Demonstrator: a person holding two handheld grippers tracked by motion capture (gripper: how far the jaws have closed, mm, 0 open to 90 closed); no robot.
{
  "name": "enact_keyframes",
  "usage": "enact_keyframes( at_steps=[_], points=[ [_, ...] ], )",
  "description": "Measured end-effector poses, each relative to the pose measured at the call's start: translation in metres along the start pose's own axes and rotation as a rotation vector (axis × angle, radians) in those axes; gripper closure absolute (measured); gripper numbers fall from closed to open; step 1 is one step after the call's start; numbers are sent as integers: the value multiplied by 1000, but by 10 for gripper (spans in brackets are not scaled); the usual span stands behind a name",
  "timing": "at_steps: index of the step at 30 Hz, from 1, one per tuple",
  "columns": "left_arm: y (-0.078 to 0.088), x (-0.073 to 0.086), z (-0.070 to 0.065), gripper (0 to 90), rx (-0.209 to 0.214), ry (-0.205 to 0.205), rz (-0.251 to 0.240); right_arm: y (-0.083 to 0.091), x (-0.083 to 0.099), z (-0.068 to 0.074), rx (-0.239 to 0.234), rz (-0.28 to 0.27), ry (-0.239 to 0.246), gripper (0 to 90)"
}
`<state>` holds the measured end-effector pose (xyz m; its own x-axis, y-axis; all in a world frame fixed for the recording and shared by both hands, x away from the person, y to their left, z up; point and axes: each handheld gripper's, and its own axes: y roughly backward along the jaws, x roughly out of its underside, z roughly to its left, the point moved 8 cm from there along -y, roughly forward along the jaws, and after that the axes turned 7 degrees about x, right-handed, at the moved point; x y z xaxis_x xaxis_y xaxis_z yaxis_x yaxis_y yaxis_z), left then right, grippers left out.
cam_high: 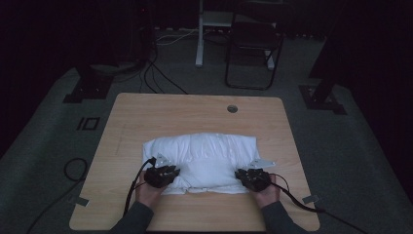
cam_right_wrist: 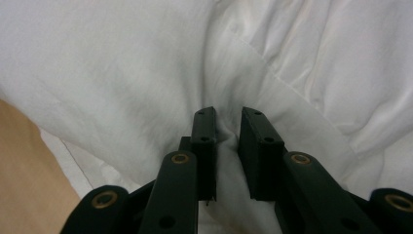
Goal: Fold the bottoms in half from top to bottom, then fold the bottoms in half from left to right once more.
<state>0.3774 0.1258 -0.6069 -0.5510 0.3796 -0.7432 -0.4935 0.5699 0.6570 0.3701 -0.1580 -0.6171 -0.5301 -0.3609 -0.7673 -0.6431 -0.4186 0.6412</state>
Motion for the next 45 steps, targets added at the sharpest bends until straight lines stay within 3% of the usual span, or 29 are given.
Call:
enact_keyframes(
  at_steps=[8,11,17,20,21,23,25,27,32,34,37,41,45],
  points=[
    [-11,-16,35,712,-50,60,-35,-23,-20,-5,9,-10,-13,759],
    [-12,-18,41,706,-48,91,-42,-28,-24,-6,-3,-16,-29,759],
    [-10,-19,42,636,-53,109,-55,-29,-24,-6,5,-27,-24,758],
    [0,-24,43,519,-33,172,-69,-29,-24,-5,8,-28,-27,758],
    [7,-28,44,468,-34,187,-94,-29,-24,-5,8,-29,-28,758],
    [21,-35,51,370,-61,211,-151,-29,-24,-5,8,-32,-30,758],
    [32,-37,64,275,-106,251,-170,-28,-24,-5,7,-32,-31,758],
    [34,-34,74,234,-126,289,-166,-28,-24,-6,6,-31,-30,757],
    [20,-12,96,159,-191,334,-95,-28,-23,-6,6,-38,-33,758],
    [15,-5,99,150,-186,353,-82,-28,-23,-6,6,-38,-32,757],
    [13,-1,103,131,-208,342,-80,-28,-23,-6,8,-41,-29,757],
    [11,1,108,90,-293,292,-23,-28,-23,-5,10,-43,-30,757],
    [9,3,112,28,-348,297,-10,-28,-23,-5,14,-46,-27,757]
  ],
)
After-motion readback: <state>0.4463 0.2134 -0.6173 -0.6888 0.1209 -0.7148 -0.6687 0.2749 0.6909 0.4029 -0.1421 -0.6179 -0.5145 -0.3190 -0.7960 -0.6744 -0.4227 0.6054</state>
